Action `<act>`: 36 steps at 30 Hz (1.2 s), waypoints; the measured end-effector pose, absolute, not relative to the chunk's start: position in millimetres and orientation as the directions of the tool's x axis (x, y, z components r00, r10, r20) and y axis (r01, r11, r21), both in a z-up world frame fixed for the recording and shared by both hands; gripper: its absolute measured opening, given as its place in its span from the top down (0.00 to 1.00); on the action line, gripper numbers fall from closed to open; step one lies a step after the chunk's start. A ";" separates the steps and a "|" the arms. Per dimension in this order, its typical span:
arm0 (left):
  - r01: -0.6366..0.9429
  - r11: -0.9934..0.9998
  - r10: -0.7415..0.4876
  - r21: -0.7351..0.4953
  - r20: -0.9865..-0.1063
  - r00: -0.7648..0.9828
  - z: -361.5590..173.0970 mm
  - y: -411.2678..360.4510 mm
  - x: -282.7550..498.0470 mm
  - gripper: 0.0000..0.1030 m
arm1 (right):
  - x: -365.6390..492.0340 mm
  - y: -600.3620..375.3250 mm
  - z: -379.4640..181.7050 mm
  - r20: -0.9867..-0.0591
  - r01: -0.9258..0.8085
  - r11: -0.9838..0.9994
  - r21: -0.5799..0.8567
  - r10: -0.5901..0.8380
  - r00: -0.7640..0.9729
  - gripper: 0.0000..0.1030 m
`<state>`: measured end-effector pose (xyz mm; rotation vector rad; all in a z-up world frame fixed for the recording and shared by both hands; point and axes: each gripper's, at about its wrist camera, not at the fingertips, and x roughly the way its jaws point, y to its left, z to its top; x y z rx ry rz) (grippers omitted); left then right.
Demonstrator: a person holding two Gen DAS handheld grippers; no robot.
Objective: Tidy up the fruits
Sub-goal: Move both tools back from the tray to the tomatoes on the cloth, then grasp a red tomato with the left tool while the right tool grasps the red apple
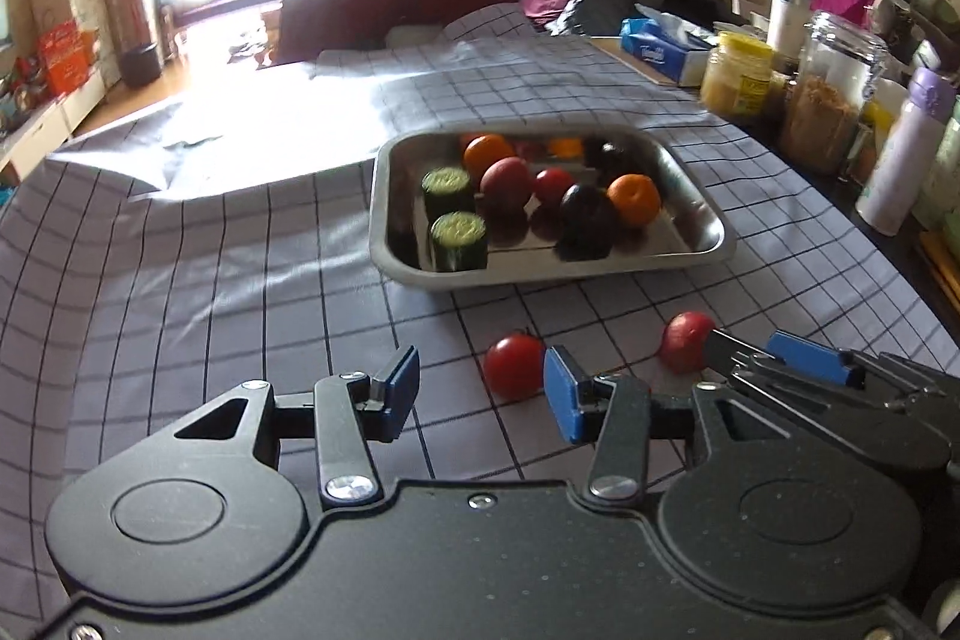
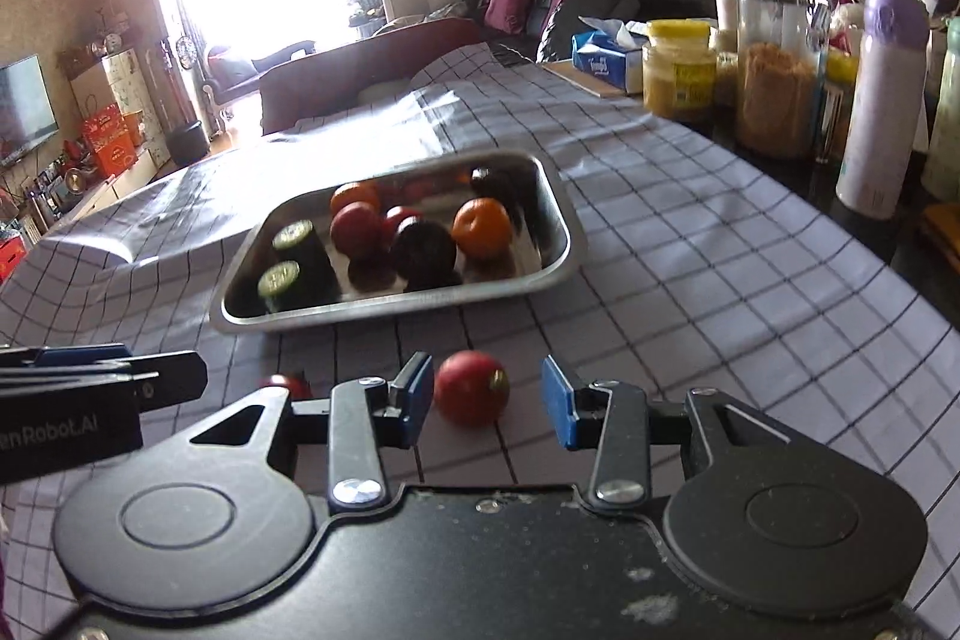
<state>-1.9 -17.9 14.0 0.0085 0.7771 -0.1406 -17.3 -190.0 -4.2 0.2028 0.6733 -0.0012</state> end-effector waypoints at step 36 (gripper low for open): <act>0.199 0.978 -0.185 -0.060 -0.688 0.701 -28.4 -18.1 7.4 0.48 | 11.9 -169.8 -37.6 -0.642 0.038 0.993 0.115 0.045 0.765 0.57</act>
